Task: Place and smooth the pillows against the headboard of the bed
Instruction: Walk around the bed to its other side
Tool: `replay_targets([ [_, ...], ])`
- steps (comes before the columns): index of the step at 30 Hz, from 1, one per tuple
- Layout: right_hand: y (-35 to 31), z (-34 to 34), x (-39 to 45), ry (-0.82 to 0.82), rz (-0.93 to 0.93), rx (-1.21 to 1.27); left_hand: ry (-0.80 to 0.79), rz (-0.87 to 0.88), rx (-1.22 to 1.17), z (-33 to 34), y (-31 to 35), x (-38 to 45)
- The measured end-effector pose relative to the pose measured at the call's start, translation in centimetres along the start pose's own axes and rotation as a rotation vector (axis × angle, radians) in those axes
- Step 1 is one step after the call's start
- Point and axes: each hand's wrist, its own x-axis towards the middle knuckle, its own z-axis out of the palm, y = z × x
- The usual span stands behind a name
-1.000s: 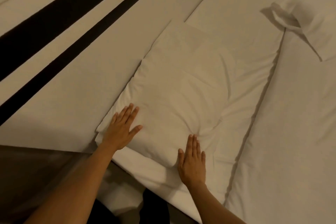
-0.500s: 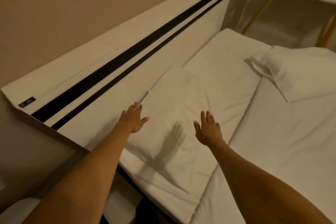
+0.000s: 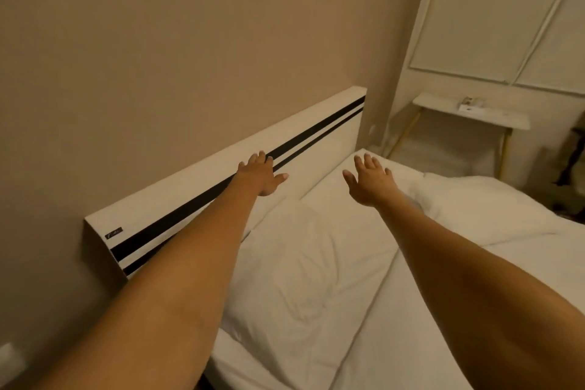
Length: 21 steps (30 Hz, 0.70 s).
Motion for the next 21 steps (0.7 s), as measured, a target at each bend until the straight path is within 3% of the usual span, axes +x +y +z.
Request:
replay_targets([
  [11, 5.0, -10.0, -9.8, 0.11, 0.284, -0.077, 0.073, 0.301, 0.075, -6.8, 7.5, -4.4],
  [21, 11.2, -12.2, -23.8, 0.164, 0.584, -0.133, 0.108, 0.627, 0.124, -7.0, 19.4, -11.7],
])
